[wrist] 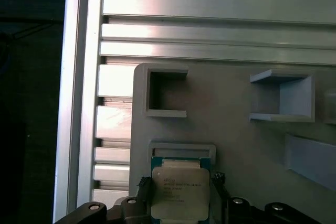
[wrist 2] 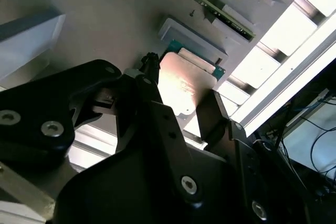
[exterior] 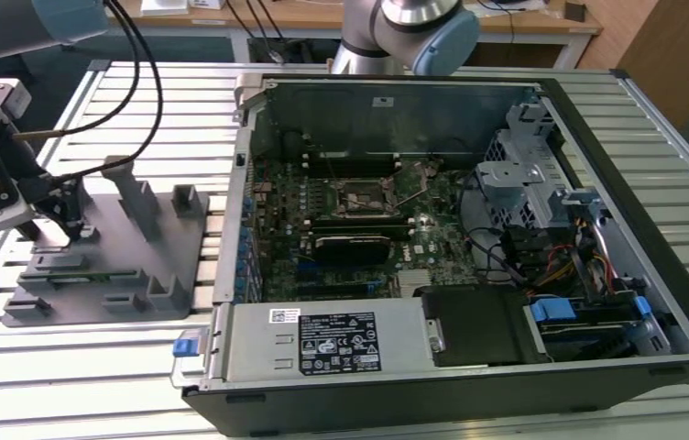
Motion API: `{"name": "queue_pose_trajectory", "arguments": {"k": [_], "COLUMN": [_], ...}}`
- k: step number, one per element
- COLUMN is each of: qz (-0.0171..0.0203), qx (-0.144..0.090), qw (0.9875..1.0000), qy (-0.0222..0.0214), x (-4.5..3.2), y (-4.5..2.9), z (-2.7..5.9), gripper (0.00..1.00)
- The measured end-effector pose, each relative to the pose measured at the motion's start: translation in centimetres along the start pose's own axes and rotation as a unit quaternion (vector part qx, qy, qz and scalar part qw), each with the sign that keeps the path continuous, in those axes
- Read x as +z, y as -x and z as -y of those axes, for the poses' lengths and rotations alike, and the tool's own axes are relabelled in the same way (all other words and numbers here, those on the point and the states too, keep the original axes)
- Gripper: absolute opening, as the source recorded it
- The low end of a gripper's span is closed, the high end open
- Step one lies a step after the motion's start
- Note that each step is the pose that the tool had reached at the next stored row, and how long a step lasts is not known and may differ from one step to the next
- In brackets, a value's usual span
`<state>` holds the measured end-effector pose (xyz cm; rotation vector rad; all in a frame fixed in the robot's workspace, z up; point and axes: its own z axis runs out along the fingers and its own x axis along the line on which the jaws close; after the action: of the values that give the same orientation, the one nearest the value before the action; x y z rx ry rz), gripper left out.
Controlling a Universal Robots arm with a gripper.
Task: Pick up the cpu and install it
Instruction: 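Pick up the cpu and move it towards the insertion slot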
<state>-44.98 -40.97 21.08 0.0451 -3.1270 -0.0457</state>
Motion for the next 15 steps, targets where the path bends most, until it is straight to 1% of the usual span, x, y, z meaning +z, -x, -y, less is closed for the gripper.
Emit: {"name": "queue_pose_trajectory", "arguments": {"k": [1, 6, 7, 15], "qz": [0.0, 0.0001, 0.0, 0.0001], "qx": [0.0, 0.0, 0.0, 0.0], "qw": [1.0, 1.0, 1.0, 1.0], "qy": [0.0, 0.0, 0.0007, 0.0008], "x": [-0.13, -0.14, -0.15, -1.12], "y": [0.0, 0.0, 0.0, -0.03], "z": [-0.01, 0.0, 0.0, -0.03], "gripper": [0.53, 0.53, 0.53, 0.53]}}
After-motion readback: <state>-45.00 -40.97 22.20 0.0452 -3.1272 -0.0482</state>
